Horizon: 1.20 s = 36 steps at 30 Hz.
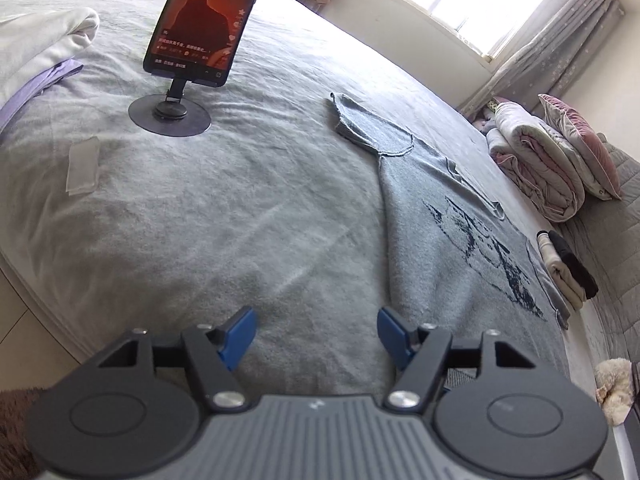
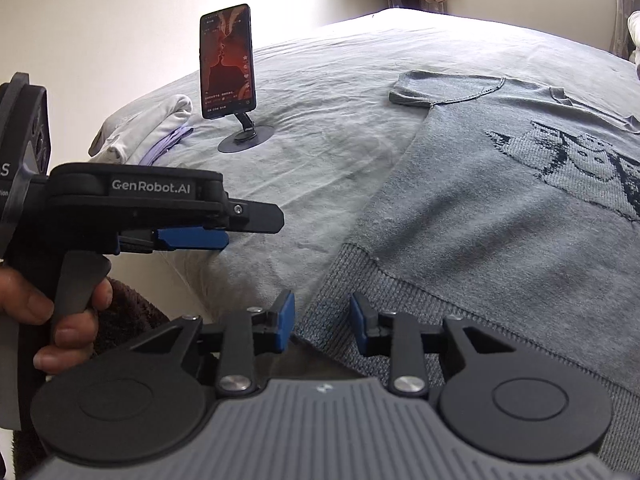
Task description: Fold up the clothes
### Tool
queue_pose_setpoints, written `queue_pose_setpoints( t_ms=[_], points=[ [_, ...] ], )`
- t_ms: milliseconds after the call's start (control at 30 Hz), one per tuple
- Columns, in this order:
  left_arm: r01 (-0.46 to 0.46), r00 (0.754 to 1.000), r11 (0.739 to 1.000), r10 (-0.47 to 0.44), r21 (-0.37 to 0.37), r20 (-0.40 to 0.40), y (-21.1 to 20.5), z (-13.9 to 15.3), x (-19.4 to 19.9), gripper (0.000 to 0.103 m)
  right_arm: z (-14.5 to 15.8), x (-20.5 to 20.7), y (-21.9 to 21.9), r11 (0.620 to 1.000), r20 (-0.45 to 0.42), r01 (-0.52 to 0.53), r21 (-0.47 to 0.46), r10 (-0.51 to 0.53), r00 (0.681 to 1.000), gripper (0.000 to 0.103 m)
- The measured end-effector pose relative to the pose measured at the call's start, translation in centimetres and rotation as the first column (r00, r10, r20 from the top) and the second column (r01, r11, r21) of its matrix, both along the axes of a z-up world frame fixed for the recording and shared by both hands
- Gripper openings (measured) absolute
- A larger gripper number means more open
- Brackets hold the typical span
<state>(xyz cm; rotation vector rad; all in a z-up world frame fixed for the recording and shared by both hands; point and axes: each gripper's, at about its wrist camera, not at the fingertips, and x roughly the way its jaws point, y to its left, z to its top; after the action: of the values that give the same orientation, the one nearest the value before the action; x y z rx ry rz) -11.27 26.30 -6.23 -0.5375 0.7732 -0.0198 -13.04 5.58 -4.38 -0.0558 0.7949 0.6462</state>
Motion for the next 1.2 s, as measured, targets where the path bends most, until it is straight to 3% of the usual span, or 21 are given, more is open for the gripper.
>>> queue_pose_setpoints(
  t_ms=[100, 200, 233, 267, 333, 433, 500, 667, 933, 1100, 1200],
  points=[
    [0.006, 1.0, 1.0, -0.006, 0.003, 0.003, -0.1, 0.0, 0.4, 0.067, -0.5, 0.3, 0.1, 0.999, 0.024, 0.017, -0.033, -0.016, 1.0, 0.009],
    [0.018, 1.0, 1.0, -0.018, 0.0, 0.008, -0.2, 0.1, 0.8, 0.06, 0.0, 1.0, -2.2, 0.994, 0.002, 0.101, 0.039, -0.101, 0.995, 0.008],
    [0.028, 1.0, 0.999, -0.028, -0.018, 0.01, -0.1, 0.0, 1.2, 0.053, 0.0, 1.4, -3.5, 0.986, -0.032, 0.143, 0.085, -0.14, 0.99, 0.008],
    [0.038, 0.999, 0.999, -0.038, -0.037, 0.012, -0.1, -0.1, 1.6, 0.04, -0.2, 1.8, -5.0, 0.972, -0.081, 0.189, 0.14, -0.179, 0.981, 0.008],
    [0.061, 0.998, 0.995, -0.06, -0.076, 0.015, -0.2, -0.2, 2.4, 0.026, -0.6, 2.7, -8.0, 0.929, -0.186, 0.286, 0.236, -0.246, 0.951, 0.008],
    [0.114, 0.993, 0.983, -0.114, -0.141, 0.006, -1.4, -0.9, 4.4, 0.015, -1.6, 3.3, -11.2, 0.871, -0.285, 0.394, 0.295, -0.313, 0.906, 0.009],
    [0.165, 0.986, 0.974, -0.166, -0.157, 0.008, -3.1, -1.1, 5.7, 0.011, -1.7, 3.0, -11.8, 0.859, -0.294, 0.408, 0.31, -0.321, 0.9, 0.011],
    [0.268, 0.963, 0.94, -0.268, -0.213, 0.025, -6.8, -2.1, 8.1, 0.0, -0.8, 2.3, -11.0, 0.882, -0.218, 0.381, 0.277, -0.328, 0.919, 0.018],
    [0.311, 0.95, 0.927, -0.306, -0.21, 0.056, -8.5, -2.0, 10.6, 0.0, 1.5, 1.0, -10.2, 0.932, -0.006, 0.274, 0.238, -0.281, 0.96, 0.021],
    [0.363, 0.932, 0.904, -0.354, -0.225, 0.08, -9.5, -2.8, 13.9, 0.0, 1.0, 1.9, -8.1, 0.963, 0.032, 0.177, 0.201, -0.187, 0.982, 0.021],
    [0.375, 0.927, 0.899, -0.361, -0.226, 0.105, -9.9, -3.5, 16.1, 0.0, 0.0, 3.1, -7.1, 0.97, 0.044, 0.183, 0.158, -0.192, 0.98, 0.021]
  ],
)
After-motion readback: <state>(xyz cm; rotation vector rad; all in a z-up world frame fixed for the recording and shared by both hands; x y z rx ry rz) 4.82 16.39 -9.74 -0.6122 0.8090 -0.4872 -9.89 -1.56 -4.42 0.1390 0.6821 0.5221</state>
